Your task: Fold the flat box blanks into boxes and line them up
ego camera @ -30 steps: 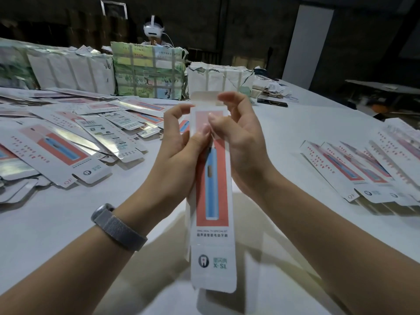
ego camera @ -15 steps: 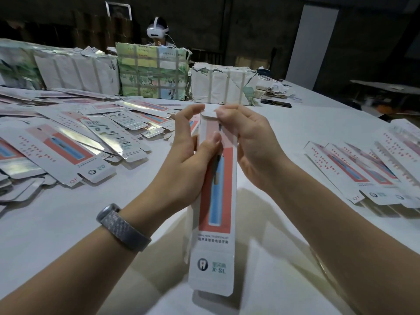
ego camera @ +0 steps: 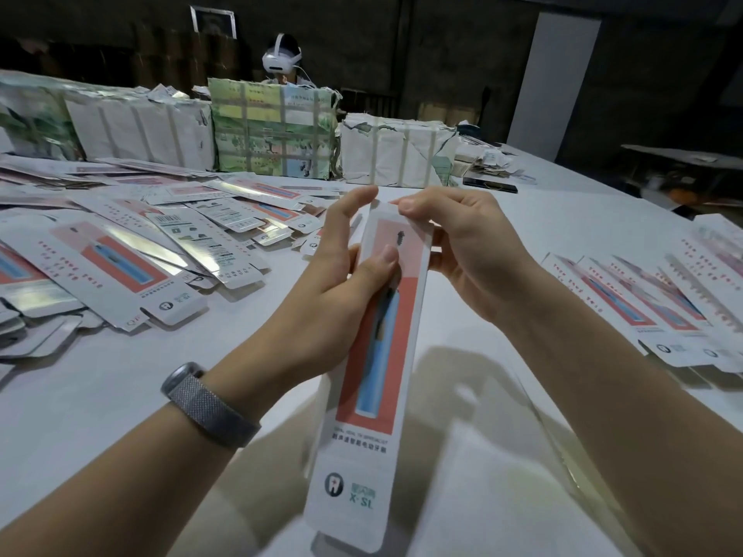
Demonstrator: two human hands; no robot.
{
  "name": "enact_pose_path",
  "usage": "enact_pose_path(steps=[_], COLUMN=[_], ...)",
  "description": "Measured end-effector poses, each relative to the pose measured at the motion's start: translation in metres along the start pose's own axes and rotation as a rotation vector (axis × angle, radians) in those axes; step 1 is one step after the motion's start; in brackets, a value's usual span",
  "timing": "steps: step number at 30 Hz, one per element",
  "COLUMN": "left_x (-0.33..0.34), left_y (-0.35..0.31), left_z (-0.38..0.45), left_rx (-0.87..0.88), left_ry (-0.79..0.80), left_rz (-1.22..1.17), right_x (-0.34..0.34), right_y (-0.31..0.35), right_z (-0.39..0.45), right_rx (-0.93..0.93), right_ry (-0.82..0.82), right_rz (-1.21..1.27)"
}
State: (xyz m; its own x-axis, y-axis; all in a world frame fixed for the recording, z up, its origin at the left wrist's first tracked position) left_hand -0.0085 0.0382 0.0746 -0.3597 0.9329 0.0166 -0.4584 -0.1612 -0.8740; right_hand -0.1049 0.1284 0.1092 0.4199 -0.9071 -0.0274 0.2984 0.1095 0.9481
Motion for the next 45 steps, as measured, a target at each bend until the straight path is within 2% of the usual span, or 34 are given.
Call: enact_pose_path(steps=[3, 7, 13, 21, 22, 24, 26, 27, 29, 31, 34, 37, 42, 45], left_x=[0.0, -0.002, -0.006, -0.016, -0.016, -0.014, -0.014, -0.015, -0.019, -0.018, -0.012, -0.015, -0.03, -0.032], left_y=[0.002, 0.004, -0.002, 0.002, 0.0, -0.003, -0.003, -0.003, 0.001, 0.007, 0.015, 0.02, 0.025, 0.027], left_z=[0.0, -0.001, -0.001, 0.006, 0.007, 0.01, 0.011, 0.011, 0.012, 0.012, 0.011, 0.012, 0.014, 0.015], left_rx=[-0.027, -0.078, -0.088, -0.018, 0.014, 0.061, 0.076, 0.071, 0.011, -0.052, -0.093, -0.072, -0.077, -0.084], left_ry=[-0.013, -0.022, -0.068, -0.185, -0.202, -0.229, -0.239, -0.239, -0.215, -0.139, -0.09, -0.13, -0.188, -0.198], left_rz=[-0.044, -0.084, -0.155, -0.108, -0.085, -0.056, -0.051, -0.063, -0.099, -0.097, 0.024, 0.142, 0.116, 0.099], right_x=[-0.003, -0.006, -0.001, 0.012, 0.011, 0.009, 0.015, 0.02, 0.028, 0.026, 0.007, -0.035, -0.122, -0.157], right_y=[0.002, 0.01, 0.02, 0.01, 0.01, 0.018, 0.026, 0.025, 0.013, 0.005, 0.005, -0.008, -0.054, -0.072], right_z=[0.002, 0.002, -0.006, -0.007, -0.008, -0.012, -0.021, -0.023, -0.02, -0.015, -0.004, 0.022, 0.044, 0.046], right_rx=[-0.006, -0.121, -0.236, -0.205, -0.237, -0.424, -0.593, -0.585, -0.439, -0.345, -0.307, -0.147, 0.159, 0.225], right_ry=[0.046, 0.073, 0.122, 0.069, 0.018, -0.128, -0.178, -0.137, -0.008, 0.051, 0.015, -0.088, -0.179, -0.254], right_rz=[-0.056, -0.168, -0.207, -0.193, -0.229, -0.427, -0.596, -0.631, -0.684, -0.765, -0.811, -0.993, -1.389, -1.506])
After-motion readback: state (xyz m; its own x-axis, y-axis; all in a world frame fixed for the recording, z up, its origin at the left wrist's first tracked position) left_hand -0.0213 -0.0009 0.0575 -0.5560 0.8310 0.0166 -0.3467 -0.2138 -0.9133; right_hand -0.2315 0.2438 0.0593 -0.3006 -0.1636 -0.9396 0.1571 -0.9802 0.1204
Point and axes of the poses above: each hand's wrist, its own z-axis towards the middle knuckle, its own x-axis out of the palm, y = z × x, the point moved 7 cm from there along z, towards the middle knuckle, and after that the axes turned 12 degrees about -y, right-handed, at the moved point
